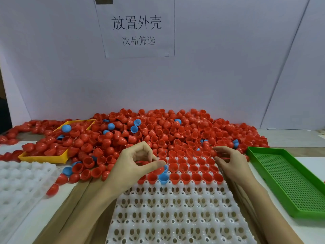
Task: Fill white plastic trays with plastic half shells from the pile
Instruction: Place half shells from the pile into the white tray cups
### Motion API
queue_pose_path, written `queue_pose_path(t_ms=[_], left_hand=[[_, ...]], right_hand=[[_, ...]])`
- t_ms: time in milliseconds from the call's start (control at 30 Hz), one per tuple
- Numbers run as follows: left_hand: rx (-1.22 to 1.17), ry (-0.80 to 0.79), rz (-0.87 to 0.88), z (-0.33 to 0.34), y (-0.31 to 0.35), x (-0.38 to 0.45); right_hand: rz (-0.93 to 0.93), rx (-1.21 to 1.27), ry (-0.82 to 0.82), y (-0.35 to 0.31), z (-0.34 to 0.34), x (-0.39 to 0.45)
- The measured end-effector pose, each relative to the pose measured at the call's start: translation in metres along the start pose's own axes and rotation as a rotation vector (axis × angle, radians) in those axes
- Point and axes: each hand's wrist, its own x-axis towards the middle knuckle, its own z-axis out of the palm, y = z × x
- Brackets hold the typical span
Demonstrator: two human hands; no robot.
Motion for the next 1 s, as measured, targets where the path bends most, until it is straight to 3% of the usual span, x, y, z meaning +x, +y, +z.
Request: queue_pose_path(t_ms=[233, 367, 500, 700, 1000], left_hand=[[0.118, 0.014, 0.022, 0.000, -0.004, 0.002], [0.059, -0.018, -0.071, -0.008, -0.002, 0.002], [-0.165, -0.131, -0.194, -0.030, 0.007, 0.002], [0.274, -0.371, -0.105, -0.070, 0.021, -0.004], [0.569, -0.622, -0.199, -0.073, 0.016, -0.010]], right_hand=[[-0.046, 0.026, 0.079, -0.002, -0.003, -0.001], [-0.123, 0.087, 0.138, -0.012, -0.007, -0.004], [-0.139, 0.153, 0.152, -0.018, -0.009, -0.006], [-0.136, 0.216, 0.166, -0.019, -0.011, -0.007], [-0.111, 0.214, 0.182, -0.016, -0.012, -0.005]])
